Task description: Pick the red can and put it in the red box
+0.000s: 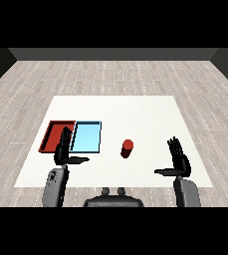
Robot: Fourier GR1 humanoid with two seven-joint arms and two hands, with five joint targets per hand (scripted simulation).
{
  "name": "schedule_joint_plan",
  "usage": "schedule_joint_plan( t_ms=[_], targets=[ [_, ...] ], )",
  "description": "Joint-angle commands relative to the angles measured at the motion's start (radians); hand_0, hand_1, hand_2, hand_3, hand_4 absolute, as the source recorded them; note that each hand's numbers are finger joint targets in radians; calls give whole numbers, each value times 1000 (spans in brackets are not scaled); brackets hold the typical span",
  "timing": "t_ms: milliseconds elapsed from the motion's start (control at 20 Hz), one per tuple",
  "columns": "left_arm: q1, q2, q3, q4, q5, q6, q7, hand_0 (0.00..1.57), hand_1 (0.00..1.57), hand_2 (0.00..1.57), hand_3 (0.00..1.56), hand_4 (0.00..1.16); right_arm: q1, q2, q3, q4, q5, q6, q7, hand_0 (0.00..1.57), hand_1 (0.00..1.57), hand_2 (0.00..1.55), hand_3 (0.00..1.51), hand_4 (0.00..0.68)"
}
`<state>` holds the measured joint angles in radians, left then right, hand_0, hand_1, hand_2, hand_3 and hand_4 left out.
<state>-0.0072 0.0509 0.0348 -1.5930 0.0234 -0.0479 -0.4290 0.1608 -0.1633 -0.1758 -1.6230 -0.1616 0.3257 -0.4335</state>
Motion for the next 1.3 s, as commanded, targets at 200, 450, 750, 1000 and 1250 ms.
schedule_joint_plan(
  t_ms=[200, 450, 750, 1000, 1250],
  targets=[
    [-1, -37, -36, -13, -46, 54, 15, 0, 0, 0, 0, 0, -21, 20, 2, -15, 26, -1, 49, 0, 0, 0, 0, 0],
    [-17, -11, -7, -23, -24, 39, 47, 0, 0, 0, 0, 0, -99, 38, 21, -7, 11, -14, 118, 0, 0, 0, 0, 0],
    [-35, -36, -19, -45, -44, 81, 64, 0, 0, 0, 0, 0, -180, 61, 18, 33, -42, -40, 207, 0, 0, 0, 0, 0],
    [23, 11, 39, 18, 34, -18, -25, 0, 0, 0, 0, 0, -235, 87, 43, 168, -6, -50, 153, 0, 0, 0, 0, 0],
    [-13, -18, 0, 10, 5, 13, 8, 0, 0, 0, 0, 0, -229, 104, 67, 211, 4, -52, 113, 0, 0, 0, 0, 0]
  ],
)
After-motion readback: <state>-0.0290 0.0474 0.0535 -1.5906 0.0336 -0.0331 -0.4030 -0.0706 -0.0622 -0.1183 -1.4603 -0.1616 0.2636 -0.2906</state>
